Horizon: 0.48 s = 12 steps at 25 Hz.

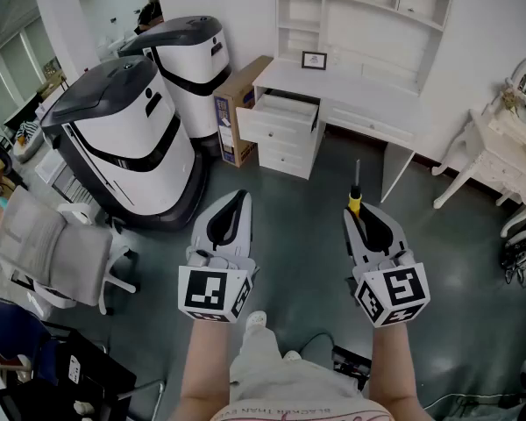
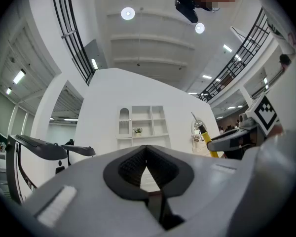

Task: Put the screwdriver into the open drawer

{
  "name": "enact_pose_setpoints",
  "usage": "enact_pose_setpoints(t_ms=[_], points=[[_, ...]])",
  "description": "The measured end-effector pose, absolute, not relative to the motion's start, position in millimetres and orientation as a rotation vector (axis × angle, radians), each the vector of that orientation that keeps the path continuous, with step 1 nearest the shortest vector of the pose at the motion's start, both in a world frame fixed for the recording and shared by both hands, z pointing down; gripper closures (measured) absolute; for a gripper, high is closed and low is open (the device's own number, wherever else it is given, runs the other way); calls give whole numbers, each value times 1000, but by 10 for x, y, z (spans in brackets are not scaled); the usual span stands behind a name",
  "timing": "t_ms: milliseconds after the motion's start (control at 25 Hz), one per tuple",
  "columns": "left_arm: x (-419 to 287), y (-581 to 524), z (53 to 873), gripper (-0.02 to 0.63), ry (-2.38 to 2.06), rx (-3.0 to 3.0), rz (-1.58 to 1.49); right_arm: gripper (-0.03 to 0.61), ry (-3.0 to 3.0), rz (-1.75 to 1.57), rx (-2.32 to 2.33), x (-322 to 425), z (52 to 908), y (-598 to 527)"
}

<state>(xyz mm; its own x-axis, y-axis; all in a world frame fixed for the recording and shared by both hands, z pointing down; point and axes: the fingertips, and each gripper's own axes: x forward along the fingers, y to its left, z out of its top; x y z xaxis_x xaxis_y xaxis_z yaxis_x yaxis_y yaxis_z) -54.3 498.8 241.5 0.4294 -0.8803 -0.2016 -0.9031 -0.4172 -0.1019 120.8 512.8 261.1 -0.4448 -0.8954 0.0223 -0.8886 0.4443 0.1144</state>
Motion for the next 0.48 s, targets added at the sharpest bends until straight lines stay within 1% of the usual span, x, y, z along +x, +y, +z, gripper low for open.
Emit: enact_pose_setpoints(t_ms=[240, 480], points=[[-433, 5140, 2388, 604, 1583, -2469, 174, 499, -2592, -130, 1632, 1413, 2616, 5276], [-416, 4963, 2428, 604, 1583, -2469, 180, 500, -2578, -136, 1643, 1463, 2663, 5128]])
